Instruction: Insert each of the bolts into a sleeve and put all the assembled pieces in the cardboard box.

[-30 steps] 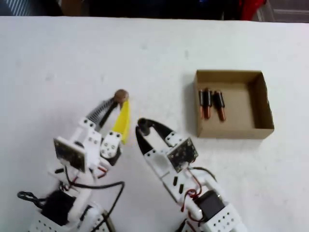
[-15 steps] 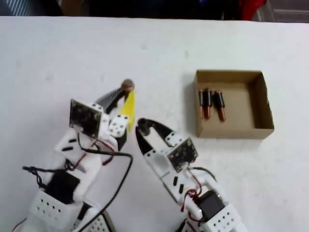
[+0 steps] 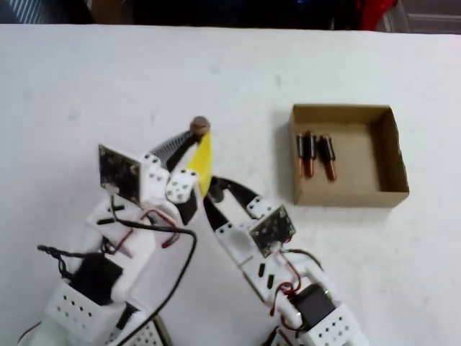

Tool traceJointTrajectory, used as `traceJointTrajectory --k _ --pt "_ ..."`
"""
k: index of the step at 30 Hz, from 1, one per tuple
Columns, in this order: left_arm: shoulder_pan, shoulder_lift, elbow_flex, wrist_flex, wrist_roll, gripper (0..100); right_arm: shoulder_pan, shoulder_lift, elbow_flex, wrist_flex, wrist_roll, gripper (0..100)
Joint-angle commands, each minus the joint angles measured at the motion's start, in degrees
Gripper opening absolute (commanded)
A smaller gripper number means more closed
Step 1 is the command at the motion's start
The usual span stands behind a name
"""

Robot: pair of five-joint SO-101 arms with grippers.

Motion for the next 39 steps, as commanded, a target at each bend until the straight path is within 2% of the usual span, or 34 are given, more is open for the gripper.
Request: traceJointTrajectory --k 1,9,20,27,29,33,39 --pt "0.57 0.04 0.35 -4.04 2.29 2 -0.04 -0.31 0.53 0.22 0.79 1.7" --pt "0.48 0.04 1.23 -4.84 3.96 2 -0.04 -0.31 0.53 0.22 0.79 1.7" --pt "0.31 0.04 -0.97 -1.32 3.87 2 -0.04 -0.31 0.53 0.22 0.79 1.7" --pt "-7.87 0.04 -10.46 6.33 -1.41 2 -0.04 -0.22 0.53 0.22 0.79 1.7" --pt "-8.66 0.04 -14.24 8.35 -2.64 2 -0.04 -0.22 0.53 0.22 0.79 1.7" --pt "-8.13 0.04 -19.87 14.68 -10.29 2 -0.04 -0.4 0.53 1.36 0.79 1.7" --pt "-8.13 -0.04 -27.6 26.2 -10.2 2 -0.04 -0.57 0.53 1.36 0.79 1.7"
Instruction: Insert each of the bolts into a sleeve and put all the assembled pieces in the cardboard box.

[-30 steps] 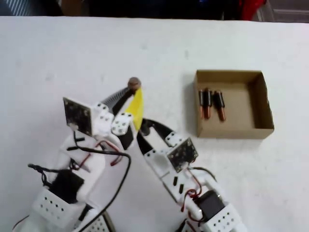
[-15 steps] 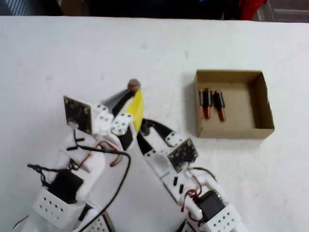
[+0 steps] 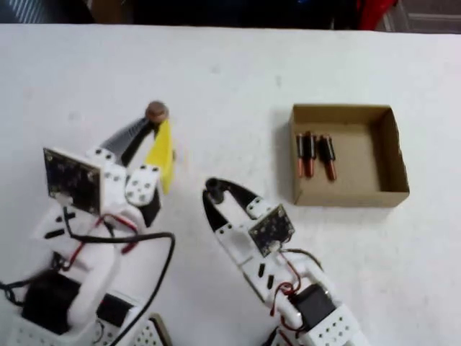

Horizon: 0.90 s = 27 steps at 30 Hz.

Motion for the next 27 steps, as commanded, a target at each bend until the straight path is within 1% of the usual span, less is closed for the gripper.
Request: traceJointTrajectory --k 1,5,10,16,18,20,24,27 --pt "-0.4 0.04 -6.51 4.04 -0.53 2 0.04 -0.48 0.53 0.13 0.79 1.7" --pt "-0.57 -1.1 -8.79 6.86 -0.53 2 0.04 -0.48 0.53 0.13 0.79 1.7" --pt "-1.27 -7.96 -8.79 7.56 -0.97 2 0.04 -0.4 0.53 0.13 0.79 1.7" --pt "-10.33 -8.92 -9.32 12.84 -0.62 2 0.04 -0.31 0.53 0.13 0.79 1.7" --pt "-12.26 -8.92 -9.14 13.19 -0.62 2 0.04 -0.31 0.53 0.13 0.79 1.7" --pt "-13.32 -8.92 -8.79 13.27 -0.18 2 0.04 -0.31 0.53 0.13 0.79 1.7" --pt "-14.46 -8.92 -8.79 16.35 4.57 2 0.04 -0.31 0.53 0.22 0.79 1.7" --pt "-14.2 -8.92 -8.62 16.88 4.66 2 0.04 -0.22 0.53 0.22 0.79 1.7"
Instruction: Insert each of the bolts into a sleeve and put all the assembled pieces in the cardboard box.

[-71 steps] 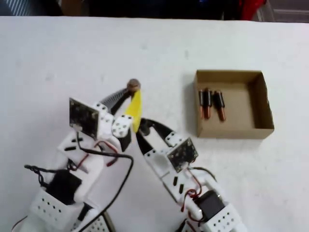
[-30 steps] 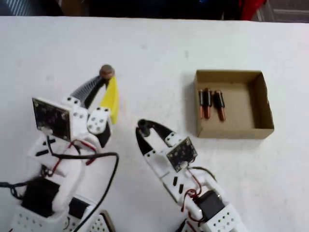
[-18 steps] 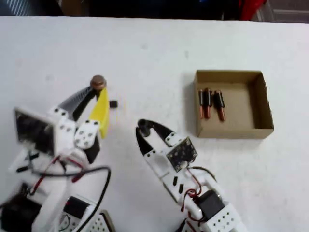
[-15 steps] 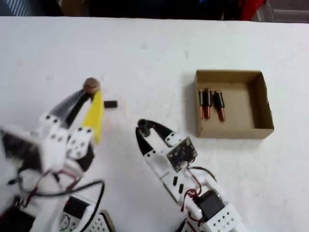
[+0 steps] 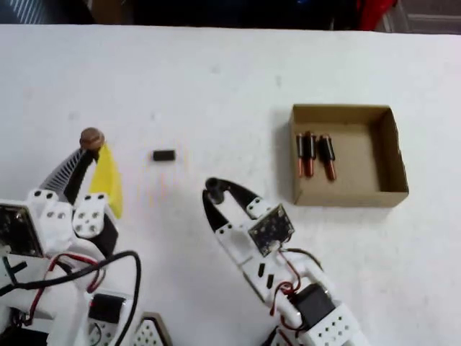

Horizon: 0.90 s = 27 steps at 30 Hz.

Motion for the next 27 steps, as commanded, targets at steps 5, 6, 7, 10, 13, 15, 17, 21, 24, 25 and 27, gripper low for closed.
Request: traceJointTrajectory --k 5,6,7,10,13,15,17,21,24,25,27 --pt "-0.13 -4.97 1.93 -0.35 0.79 2 0.04 -0.57 0.53 1.63 0.79 1.7" --pt "-0.13 -6.55 3.25 -0.53 0.7 2 0.04 -0.57 0.53 1.71 0.79 1.7" --pt "-0.13 -7.87 4.4 -0.88 0.7 2 0.04 -0.57 0.53 1.71 0.79 1.7" --pt "-0.13 -9.8 8.35 -3.25 -1.67 2 0.04 -0.57 0.53 1.71 0.79 1.7" --pt "-0.04 -9.89 12.13 -7.03 -2.02 2 0.04 -0.57 0.53 1.71 0.79 1.7" --pt "0.75 -9.98 15.21 -11.87 -2.02 2 0.04 -0.57 0.53 1.71 0.79 1.7" --pt "3.38 -9.98 18.9 -17.41 -2.02 2 0.04 -0.57 0.53 1.71 0.79 1.7" --pt "10.95 -9.98 26.9 -28.57 -2.02 2 0.04 -0.57 0.53 1.45 0.79 1.7" --pt "14.46 -9.8 31.38 -35.34 -2.02 2 0.04 -0.57 0.53 1.45 0.79 1.7" --pt "14.99 -9.8 32.44 -36.75 -2.02 2 0.04 -0.57 0.53 1.45 0.79 1.7" --pt "15.69 -9.8 34.11 -38.77 -1.93 2 0.04 -0.57 0.53 1.45 0.79 1.7"
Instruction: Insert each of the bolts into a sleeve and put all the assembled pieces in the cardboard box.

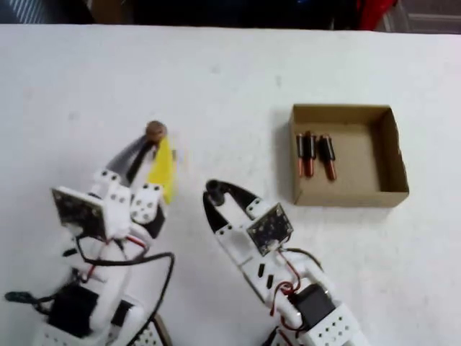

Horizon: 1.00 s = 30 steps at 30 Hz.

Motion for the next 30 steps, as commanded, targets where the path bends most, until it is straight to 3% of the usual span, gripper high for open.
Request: traceJointTrajectory --k 1,6,11,16,30 --pt "1.8 -0.75 1.23 -6.07 0.0 2 0.04 -0.57 0.53 -0.13 0.79 1.7" --pt "1.89 -0.66 2.55 -8.79 9.76 2 0.04 -0.57 0.53 -0.13 0.79 1.7" --pt "6.2 -0.66 3.96 -8.88 13.63 2 0.04 -0.57 0.53 0.04 0.79 1.7" --pt "10.15 -0.75 6.15 -8.97 14.07 2 0.04 -0.57 0.53 0.04 0.79 1.7" --pt "9.71 -0.84 9.41 -14.86 14.33 2 -0.13 -0.57 0.53 -1.89 0.88 1.7"
